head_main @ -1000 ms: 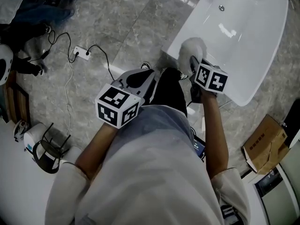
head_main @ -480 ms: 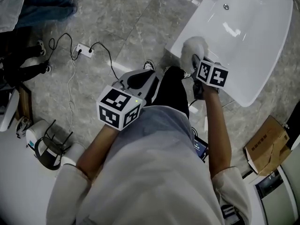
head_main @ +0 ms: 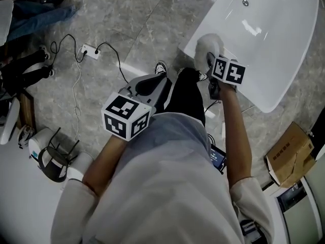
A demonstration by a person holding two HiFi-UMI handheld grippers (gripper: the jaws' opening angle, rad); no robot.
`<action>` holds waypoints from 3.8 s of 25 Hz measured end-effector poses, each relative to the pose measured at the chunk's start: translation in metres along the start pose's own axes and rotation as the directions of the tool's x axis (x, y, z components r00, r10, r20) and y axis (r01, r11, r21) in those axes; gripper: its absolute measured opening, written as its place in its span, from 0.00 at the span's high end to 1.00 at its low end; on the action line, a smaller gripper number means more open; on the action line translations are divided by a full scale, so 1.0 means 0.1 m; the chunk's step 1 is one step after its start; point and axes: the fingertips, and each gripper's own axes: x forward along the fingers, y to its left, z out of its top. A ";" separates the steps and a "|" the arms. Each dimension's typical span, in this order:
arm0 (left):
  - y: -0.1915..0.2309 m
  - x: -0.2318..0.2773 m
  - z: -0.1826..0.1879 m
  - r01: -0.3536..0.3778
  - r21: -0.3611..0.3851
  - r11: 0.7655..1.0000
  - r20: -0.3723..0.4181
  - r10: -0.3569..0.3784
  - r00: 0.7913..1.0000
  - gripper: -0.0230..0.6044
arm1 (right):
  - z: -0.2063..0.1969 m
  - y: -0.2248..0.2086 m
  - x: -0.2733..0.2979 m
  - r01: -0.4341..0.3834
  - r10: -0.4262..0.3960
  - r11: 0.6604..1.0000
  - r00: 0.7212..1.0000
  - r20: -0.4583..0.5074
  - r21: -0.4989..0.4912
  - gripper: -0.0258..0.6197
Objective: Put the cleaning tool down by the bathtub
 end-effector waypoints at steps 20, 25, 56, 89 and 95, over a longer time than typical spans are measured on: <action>0.16 -0.12 -0.08 -0.081 0.067 0.994 -0.020 0.083 0.996 0.95 | -0.10 -0.09 0.36 0.013 -0.018 0.998 0.996 -0.085 -0.064 0.84; 0.22 -0.14 -0.12 -0.093 0.073 0.993 -0.032 0.095 0.995 0.95 | -0.12 -0.11 0.48 0.014 -0.022 0.997 0.994 -0.110 -0.070 0.84; 0.37 -0.18 -0.08 -0.123 0.010 0.992 -0.045 0.124 0.991 0.95 | -0.16 -0.19 0.83 0.054 -0.065 0.996 0.980 -0.186 -0.067 0.84; 0.34 -0.19 -0.10 -0.078 -0.022 0.997 -0.029 0.077 0.997 0.95 | -0.15 -0.15 0.79 0.029 -0.033 0.999 0.985 -0.169 -0.023 0.75; 0.33 -0.23 -0.10 -0.074 -0.022 0.997 -0.020 0.073 0.997 0.95 | -0.16 -0.15 0.75 0.038 -0.041 0.999 0.986 -0.161 -0.020 0.75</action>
